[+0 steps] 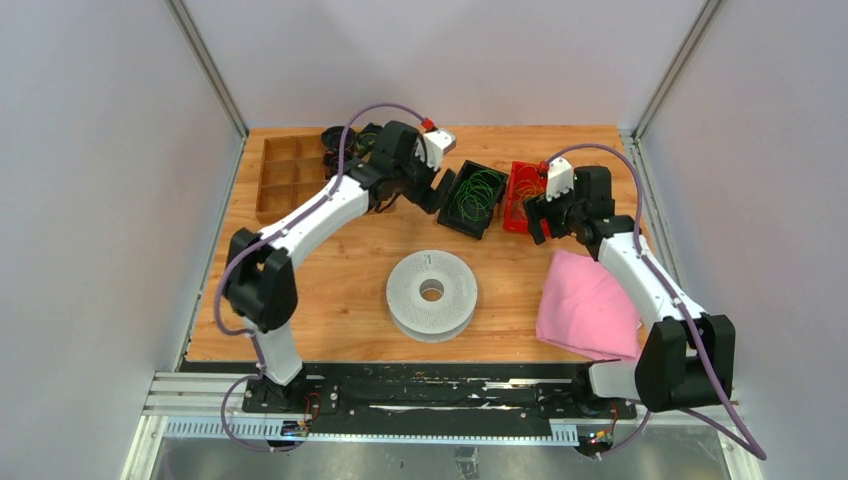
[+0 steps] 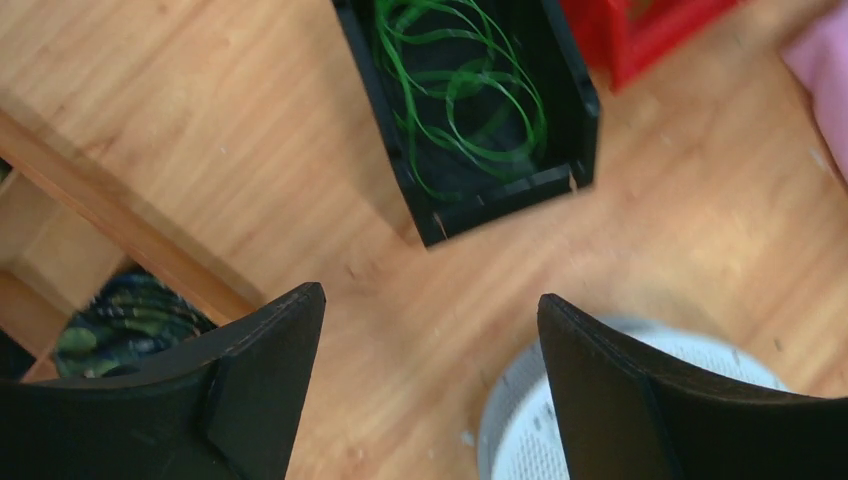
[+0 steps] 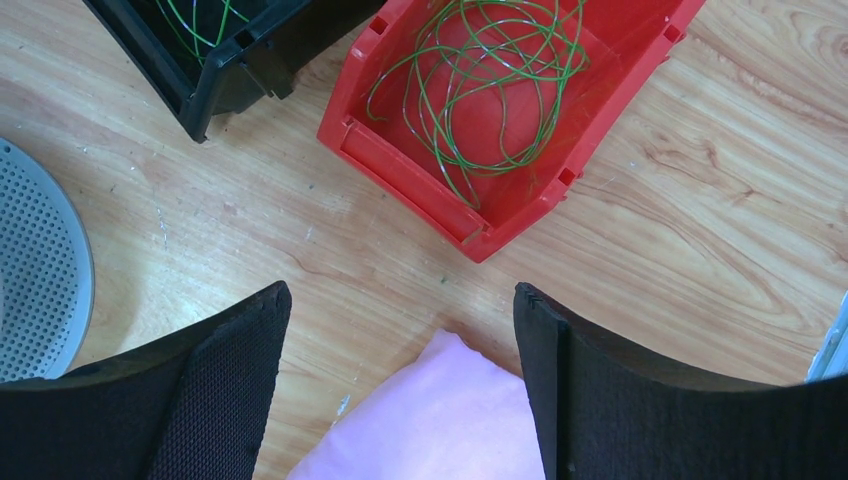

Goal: Wrap the cables
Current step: Adjust the storage box at the center of the board.

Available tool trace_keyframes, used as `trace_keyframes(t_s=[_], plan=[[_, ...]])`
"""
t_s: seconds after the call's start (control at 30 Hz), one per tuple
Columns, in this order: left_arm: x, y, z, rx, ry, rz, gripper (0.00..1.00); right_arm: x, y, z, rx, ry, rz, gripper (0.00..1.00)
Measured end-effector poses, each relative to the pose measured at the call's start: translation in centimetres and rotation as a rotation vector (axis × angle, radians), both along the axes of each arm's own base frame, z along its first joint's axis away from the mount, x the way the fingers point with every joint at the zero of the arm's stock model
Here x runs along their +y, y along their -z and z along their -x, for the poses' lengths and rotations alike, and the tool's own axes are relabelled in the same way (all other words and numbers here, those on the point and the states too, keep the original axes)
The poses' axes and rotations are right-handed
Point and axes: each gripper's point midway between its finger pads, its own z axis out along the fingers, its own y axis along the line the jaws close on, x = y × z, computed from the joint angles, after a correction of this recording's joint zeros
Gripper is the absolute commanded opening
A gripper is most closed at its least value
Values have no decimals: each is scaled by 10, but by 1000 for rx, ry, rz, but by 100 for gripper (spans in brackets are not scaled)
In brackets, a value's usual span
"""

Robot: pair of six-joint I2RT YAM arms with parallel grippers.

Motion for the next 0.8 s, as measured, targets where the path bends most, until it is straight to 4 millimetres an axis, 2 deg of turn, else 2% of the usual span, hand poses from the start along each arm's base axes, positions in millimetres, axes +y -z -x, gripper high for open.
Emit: trace_keyframes(t_s=[0.07, 0.13, 0.3, 0.4, 0.53, 0.67, 0.8], plan=[[-8, 3, -24, 1, -45, 17, 79, 0, -1, 0, -3, 0, -2, 81], [-17, 15, -44, 19, -84, 24, 78, 0, -3, 0, -8, 0, -2, 81], [-31, 52, -80, 60, -171, 9, 74, 0, -8, 1, -23, 0, -4, 81], [-36, 67, -99, 64, -213, -5, 70, 0, -10, 2, -30, 1, -4, 81], [-40, 84, -115, 74, -252, -23, 65, 0, -10, 3, -31, 1, -4, 81], [-38, 104, -117, 98, -275, -50, 55, 0, -10, 3, -30, 1, -4, 81], [-35, 113, -117, 117, -300, -62, 44, 0, -9, 3, -30, 0, -5, 81]])
